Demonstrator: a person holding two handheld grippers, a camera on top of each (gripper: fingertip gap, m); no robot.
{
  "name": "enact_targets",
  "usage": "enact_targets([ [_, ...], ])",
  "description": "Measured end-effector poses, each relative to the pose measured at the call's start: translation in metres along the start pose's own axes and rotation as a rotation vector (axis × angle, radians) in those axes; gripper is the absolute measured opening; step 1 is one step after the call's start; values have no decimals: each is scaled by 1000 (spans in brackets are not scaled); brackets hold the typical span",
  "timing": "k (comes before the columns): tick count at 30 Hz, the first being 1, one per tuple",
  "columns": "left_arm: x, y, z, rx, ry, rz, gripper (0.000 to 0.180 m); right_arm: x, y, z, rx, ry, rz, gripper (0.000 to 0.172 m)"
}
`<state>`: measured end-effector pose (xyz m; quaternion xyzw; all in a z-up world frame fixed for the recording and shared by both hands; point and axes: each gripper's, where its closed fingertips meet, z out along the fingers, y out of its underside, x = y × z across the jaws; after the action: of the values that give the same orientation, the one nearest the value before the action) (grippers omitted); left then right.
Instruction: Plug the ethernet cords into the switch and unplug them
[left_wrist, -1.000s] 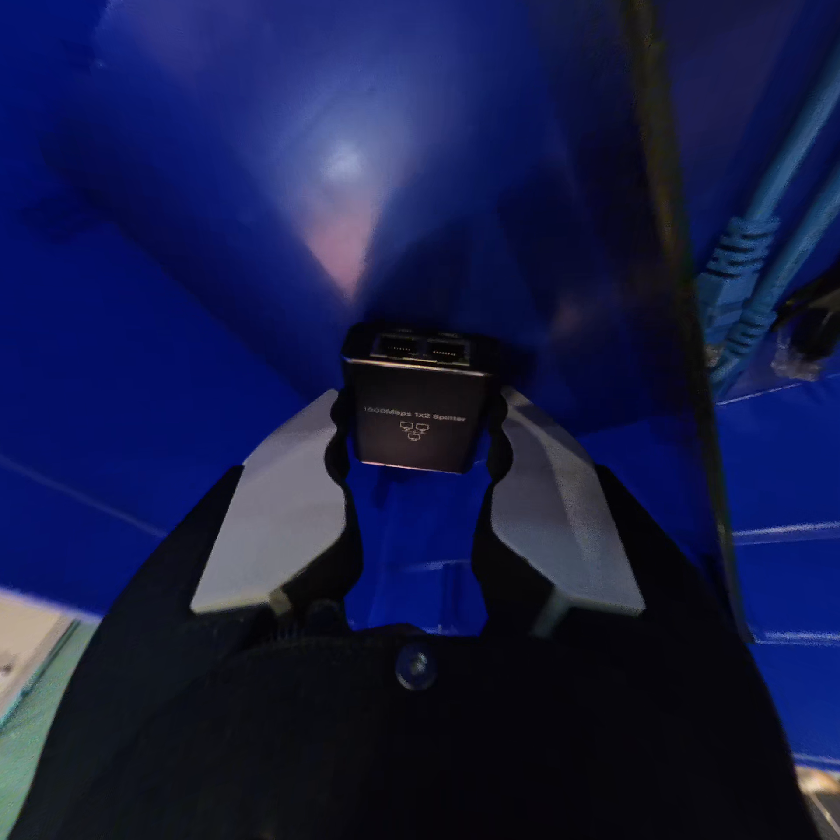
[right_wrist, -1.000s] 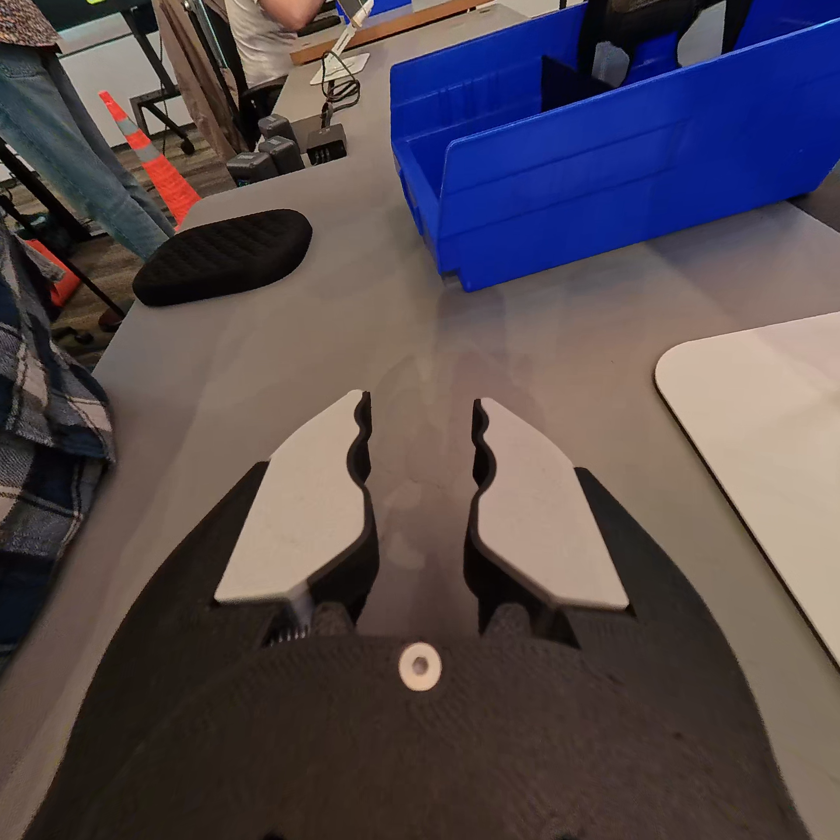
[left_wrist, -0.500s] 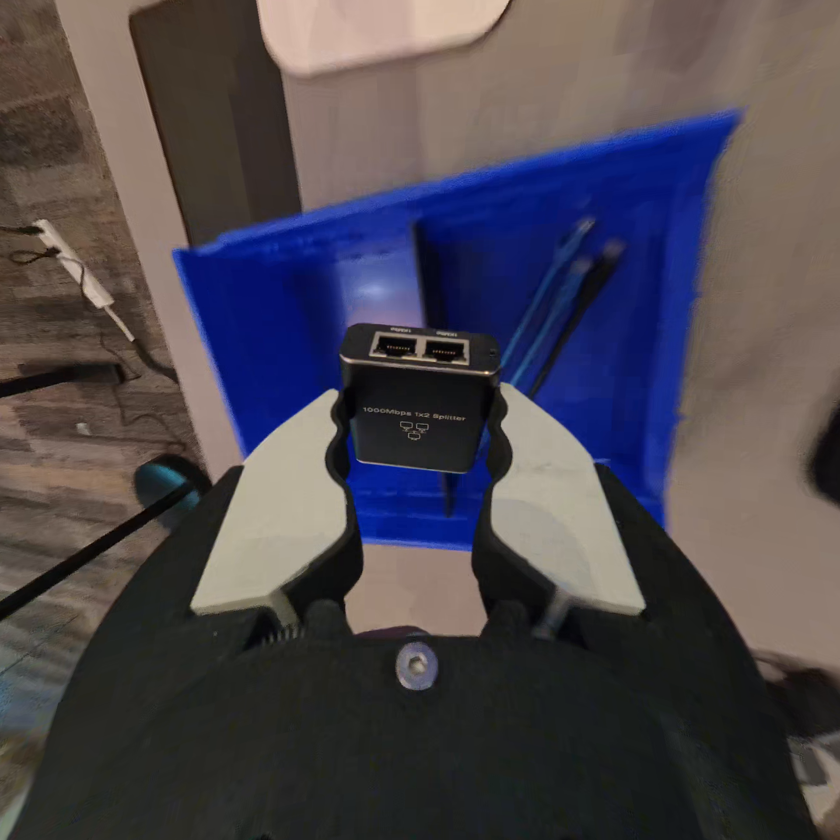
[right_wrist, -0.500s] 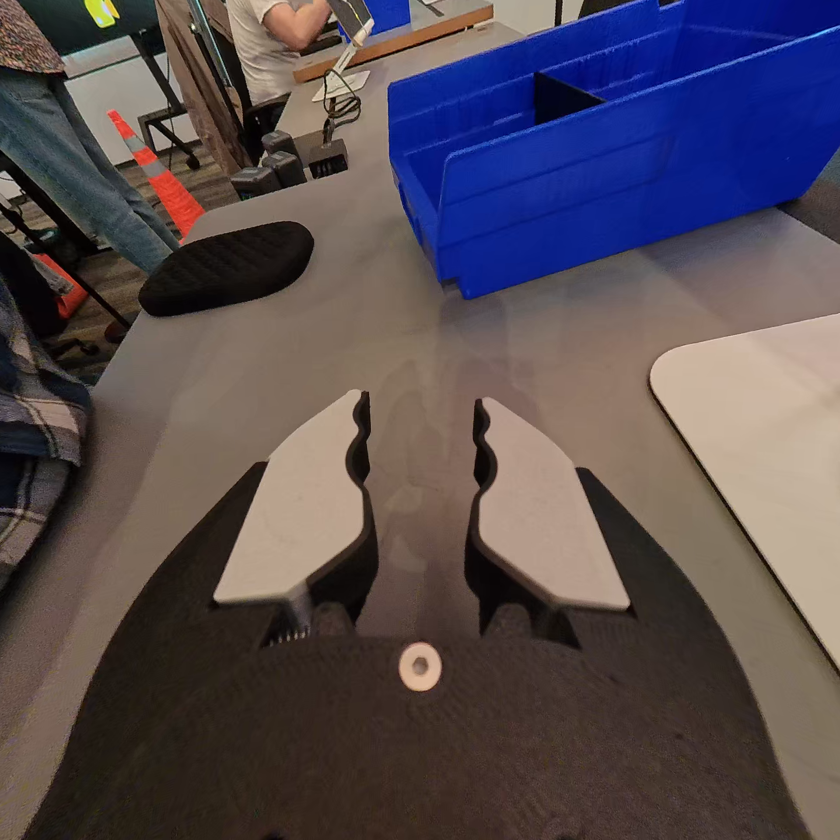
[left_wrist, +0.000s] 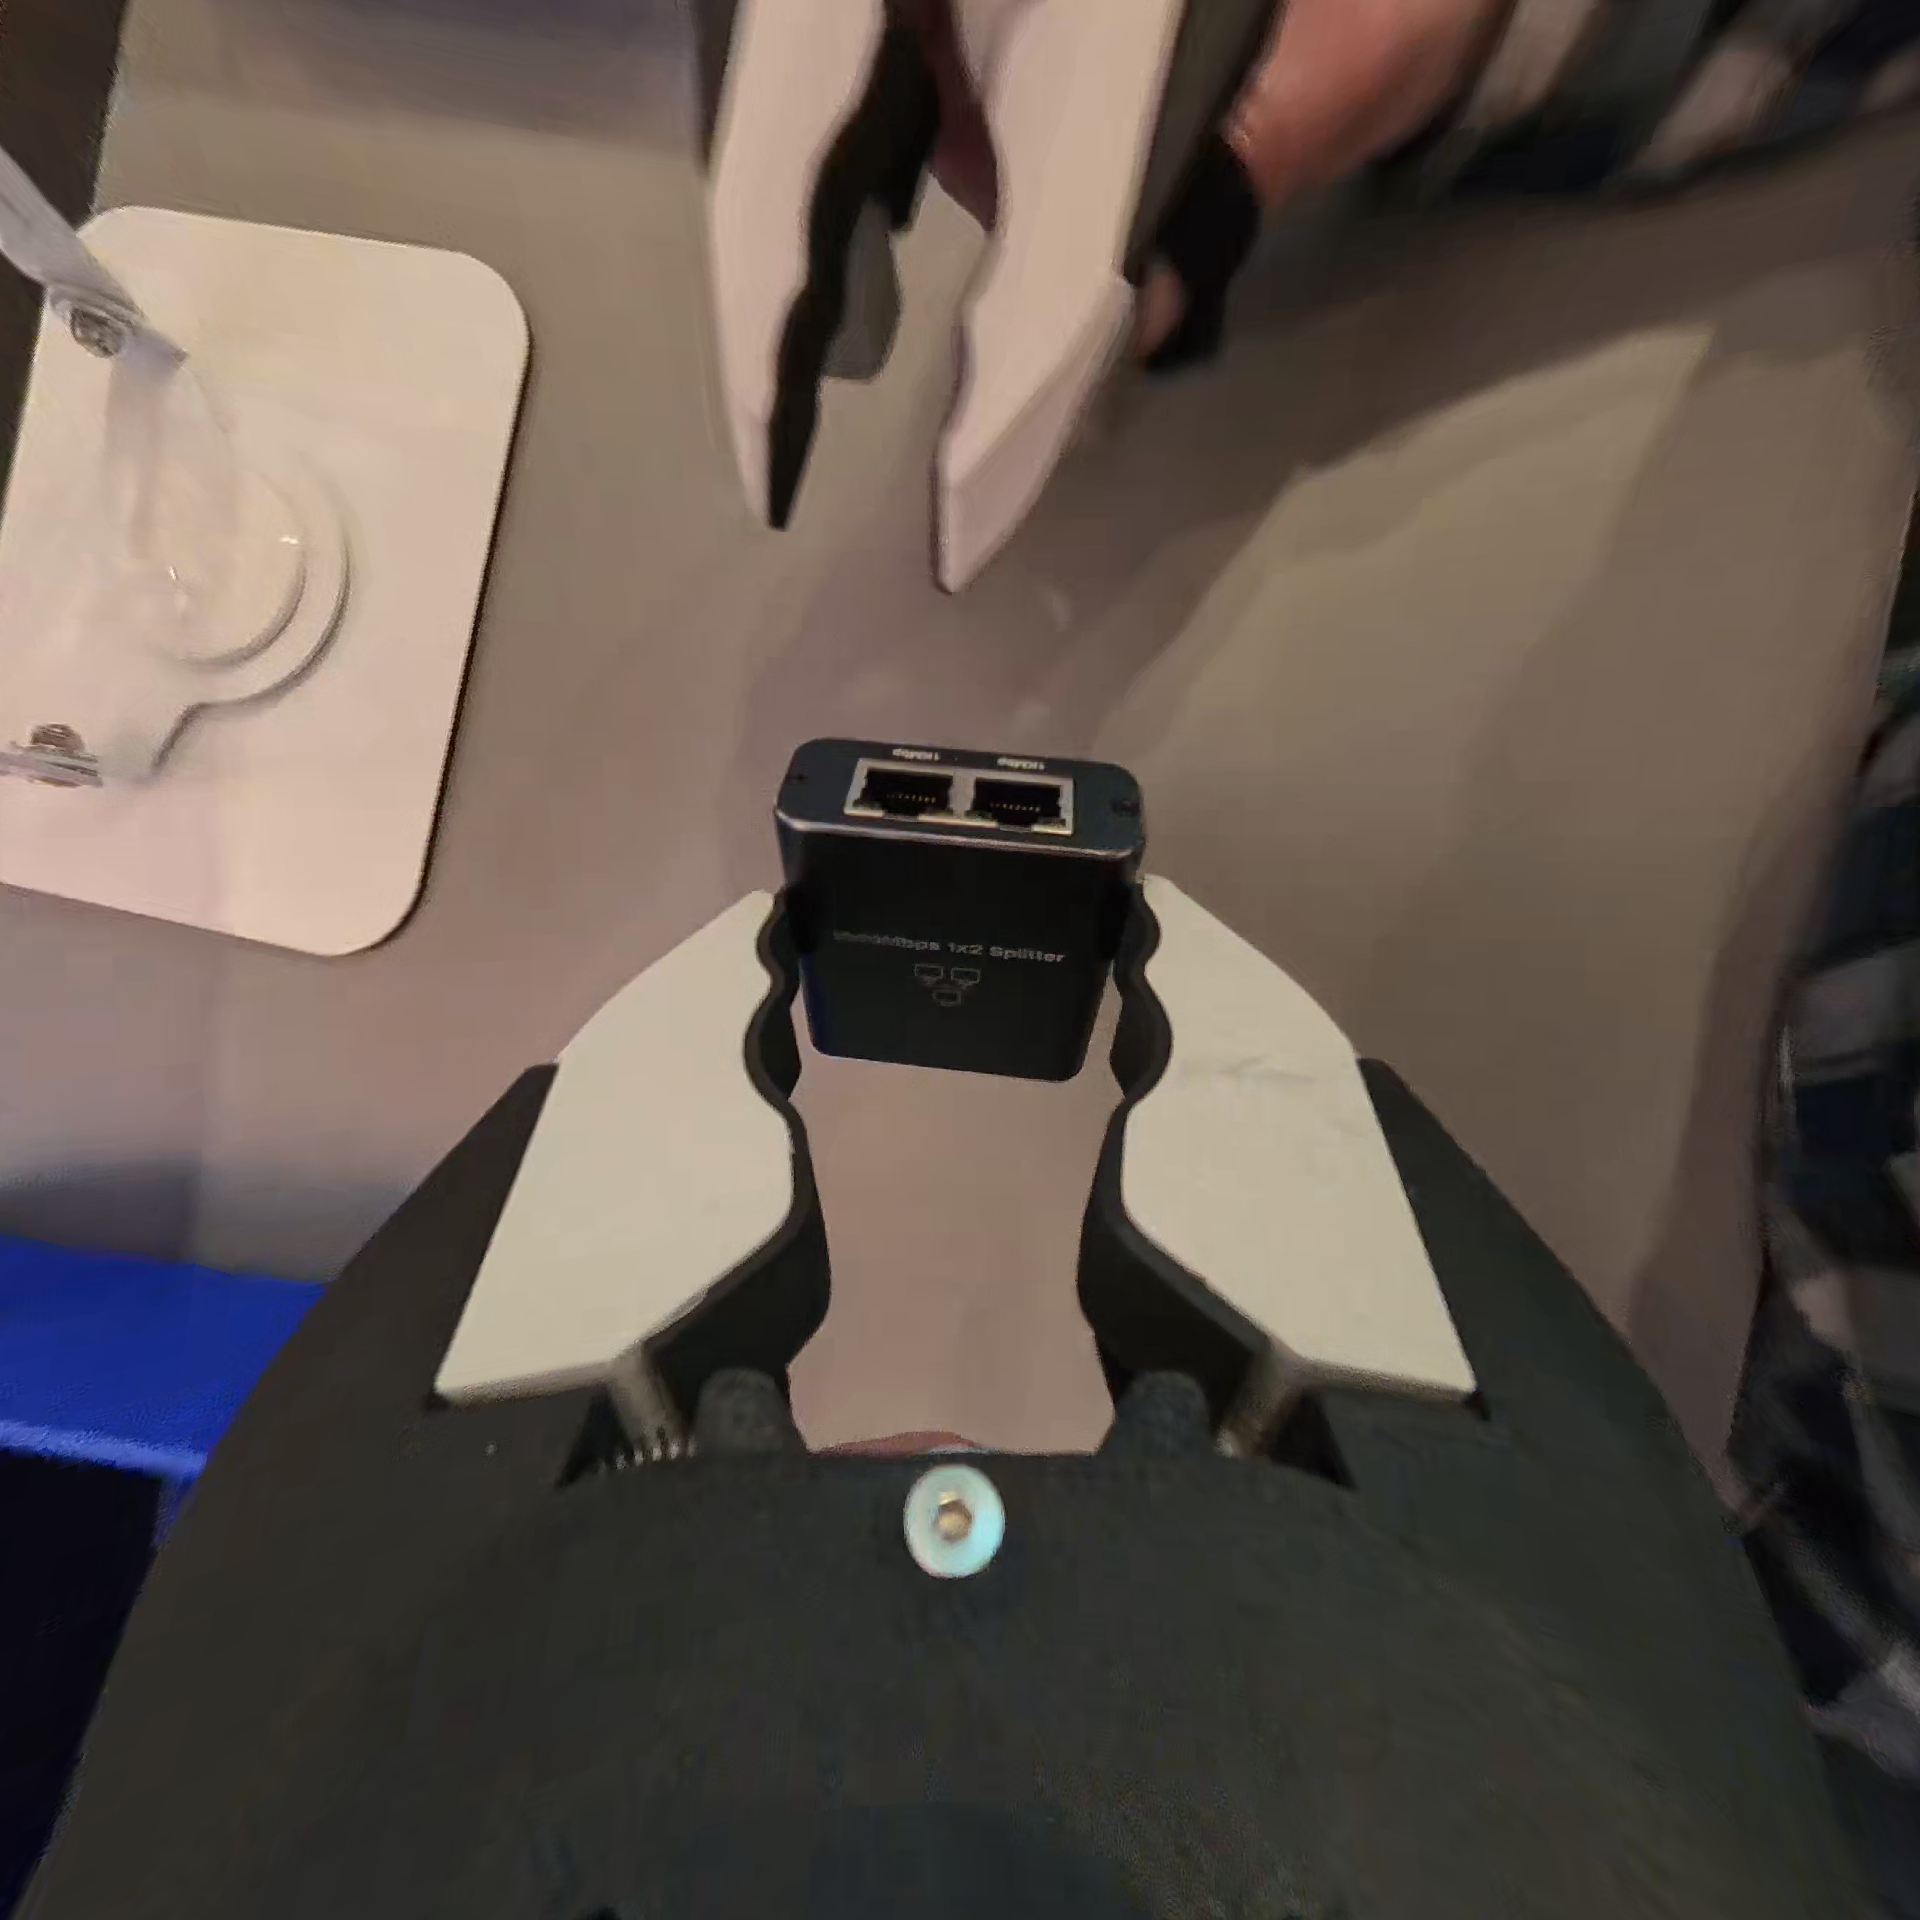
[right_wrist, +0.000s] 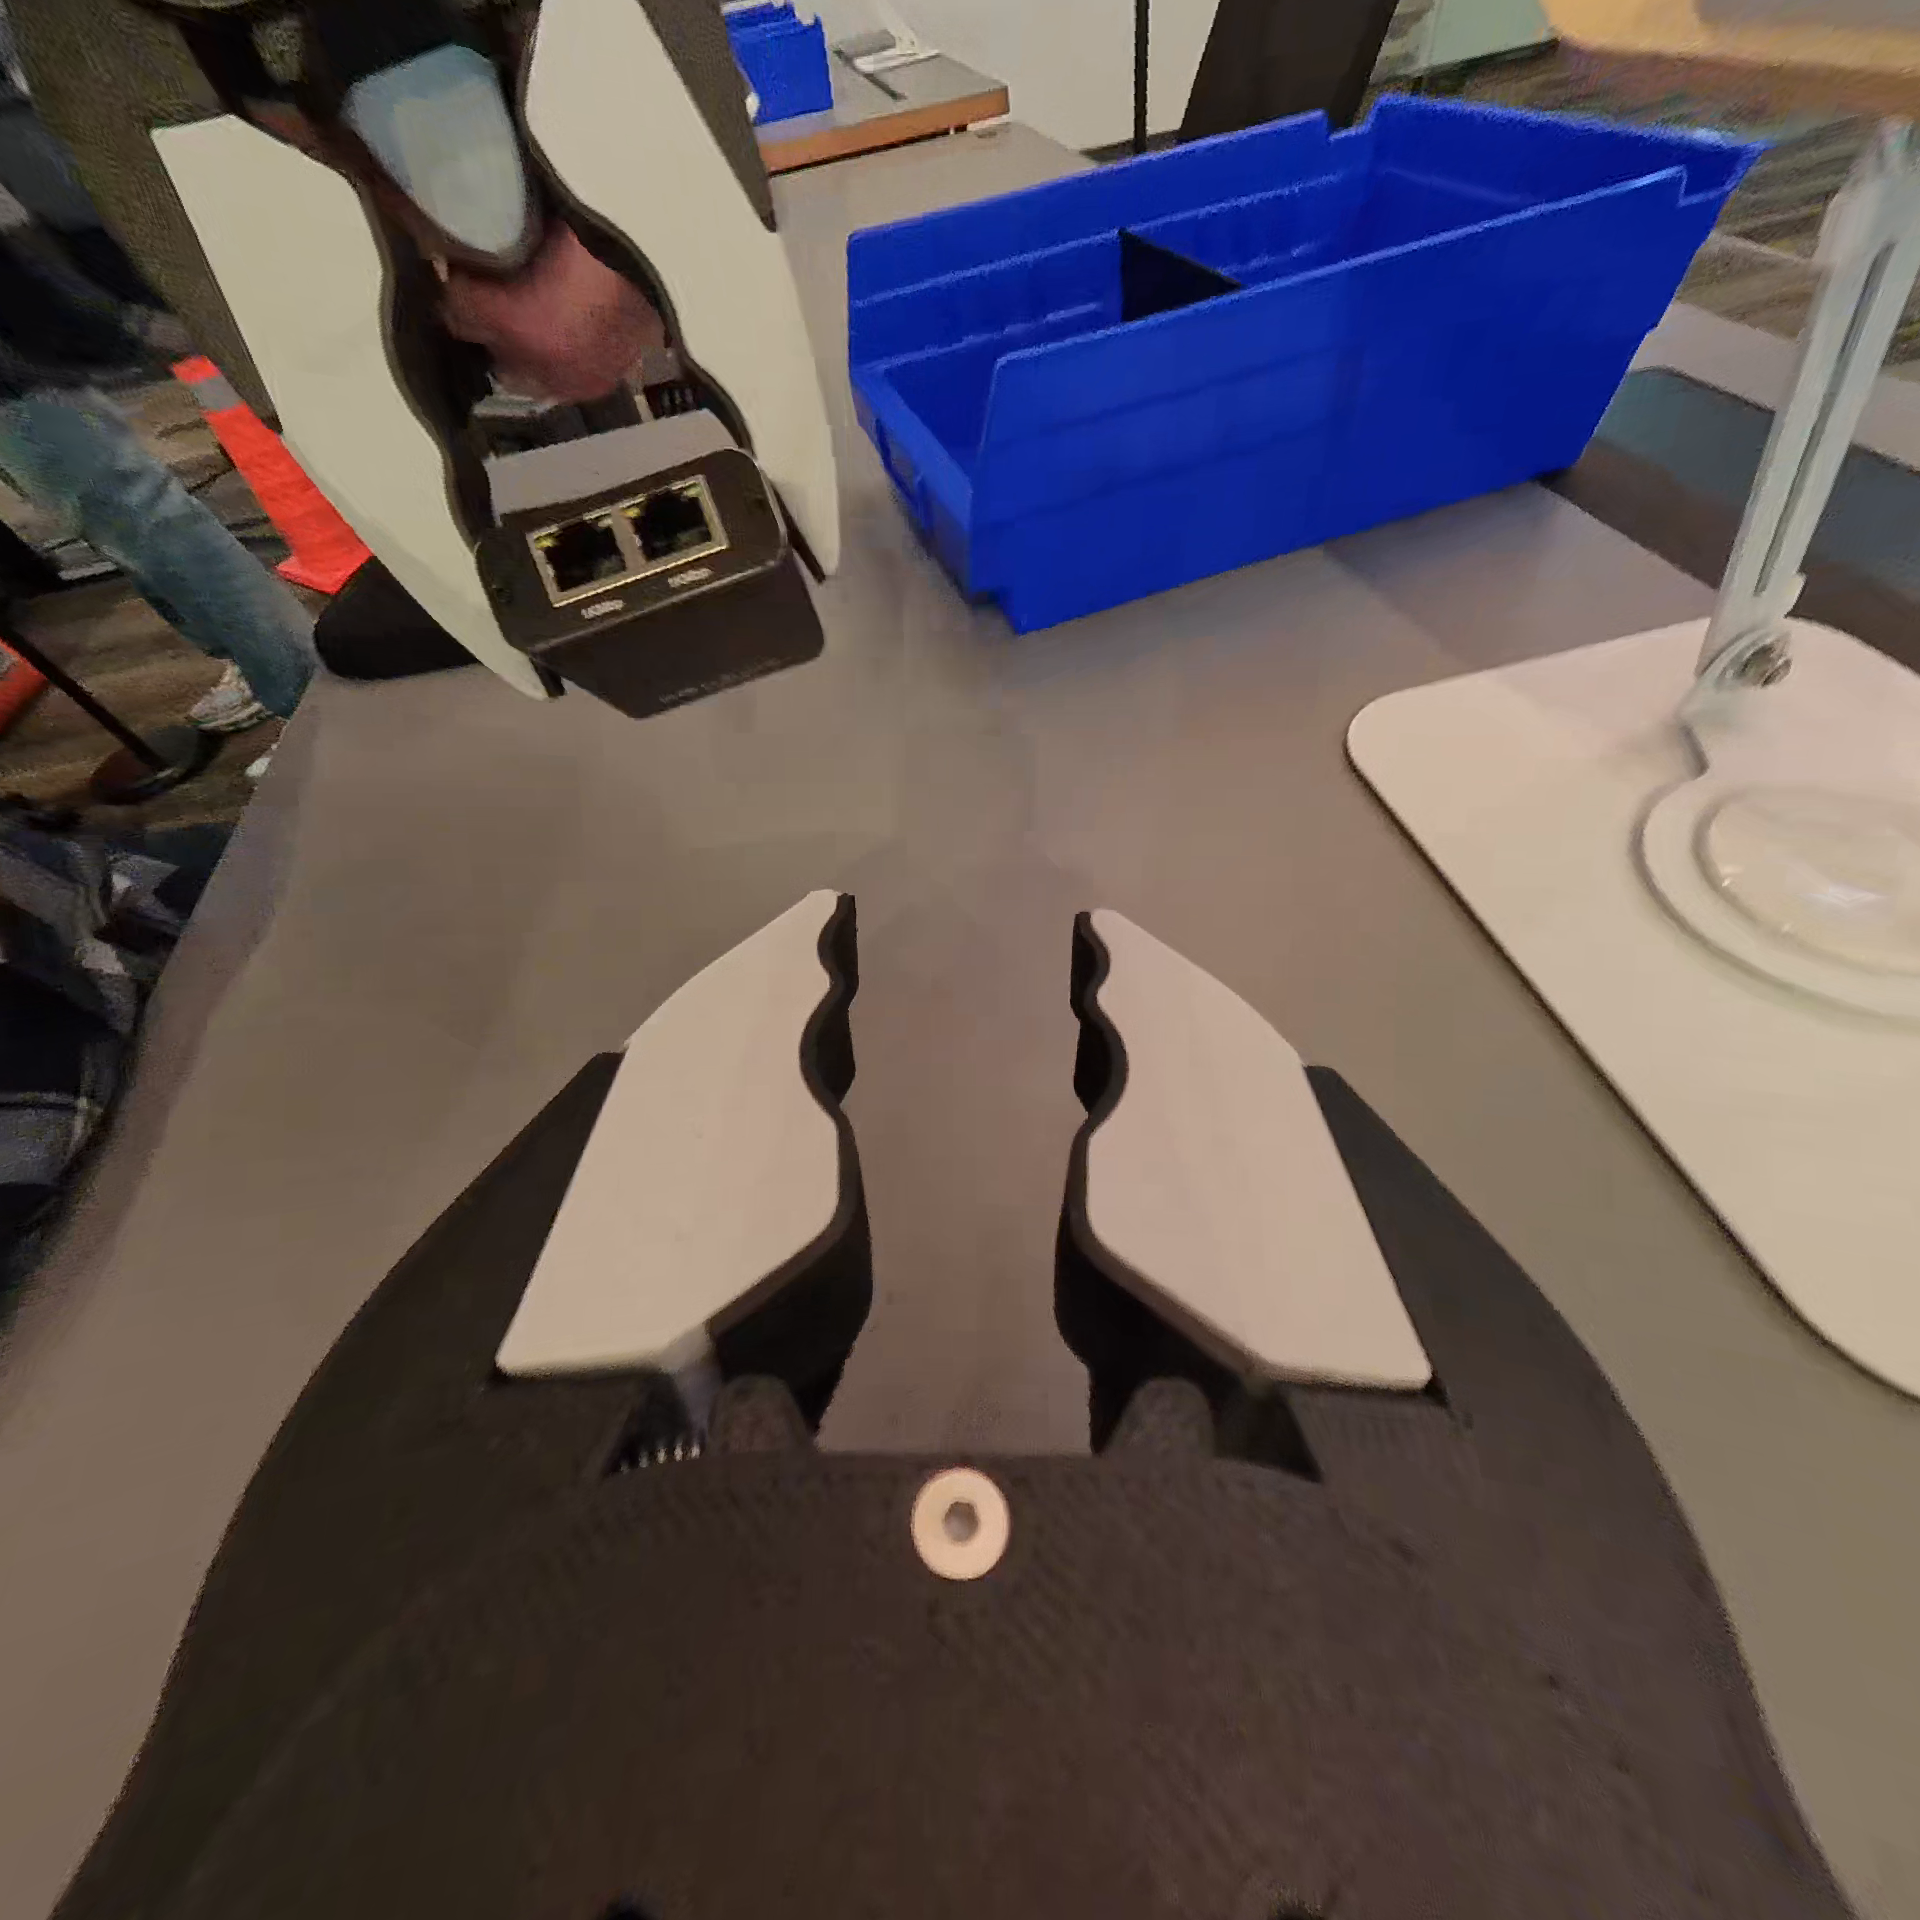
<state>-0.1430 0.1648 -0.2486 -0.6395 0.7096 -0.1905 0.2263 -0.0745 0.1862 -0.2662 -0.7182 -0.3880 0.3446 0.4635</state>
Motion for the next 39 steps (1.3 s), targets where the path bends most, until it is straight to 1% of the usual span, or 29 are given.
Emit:
enact_targets([
  [1, 0, -4, 6, 23, 8, -35, 58, -3, 3, -4, -7, -6, -7, 42],
  [2, 3, -9, 9, 60, 53, -46, 58, -8, 4, -8, -4, -13, -25, 44],
  [5, 25, -22, 10, 141, 276, -62, 58, -26, -4, -21, 10, -27, -152, 51],
  [8, 47, -36, 1, 218, 469, 55, 59, -54, -21, -31, 20, -62, -350, 58],
  [9, 53, -45, -6, 269, 517, 98, 59, -62, -26, -32, 26, -82, -382, 59],
  [11, 60, -70, -24, 416, 588, 153, 59, -77, -37, -33, 69, -152, -335, 63],
  [12, 60, -81, -32, 484, 590, 171, 59, -83, -43, -34, 122, -201, -263, 67],
  [14, 57, -103, -45, 629, 549, 207, 59, -89, -59, -39, 256, -296, -79, 82],
  [15, 54, -113, -50, 702, 523, 206, 59, -87, -67, -40, 320, -303, 2, 91],
  [16, 51, -121, -51, 760, 487, 201, 59, -82, -72, -41, 363, -270, 49, 99],
  [17, 48, -127, -50, 802, 448, 191, 59, -78, -75, -41, 383, -212, 38, 100],
  [18, 43, -131, -48, 833, 414, 162, 59, -73, -78, -42, 387, -118, -11, 99],
  [20, 32, -140, -49, 928, 360, 83, 59, -62, -81, -45, 341, 66, -118, 99],
  [22, 27, -142, -46, 969, 312, 47, 59, -50, -77, -44, 216, 187, -160, 98],
  [23, 24, -142, -44, 980, 297, 23, 59, -48, -74, -42, 159, 207, -180, 101],
  [25, 25, -143, -40, 1013, 293, 10, 59, -47, -73, -40, 113, 206, -193, 98],
  [27, 27, -145, -34, 1026, 288, -1, 58, -50, -73, -35, 80, 166, -199, 102],
  [30, 32, -144, -28, 1046, 311, -8, 58, -58, -65, -27, 9, 68, -174, 92],
  [33, 38, -141, -27, 1055, 356, 6, 58, -65, -61, -24, -6, 6, -156, 87],
  [35, 37, -140, -27, 1065, 361, 5, 58, -66, -60, -23, -2, 2, -156, 86],
  [37, 37, -138, -25, 1074, 375, -9, 58, -66, -56, -23, -18, -27, -148, 84],
  [39, 37, -136, -28, 1105, 413, -30, 58, -67, -56, -24, -1, -76, -130, 81],
])
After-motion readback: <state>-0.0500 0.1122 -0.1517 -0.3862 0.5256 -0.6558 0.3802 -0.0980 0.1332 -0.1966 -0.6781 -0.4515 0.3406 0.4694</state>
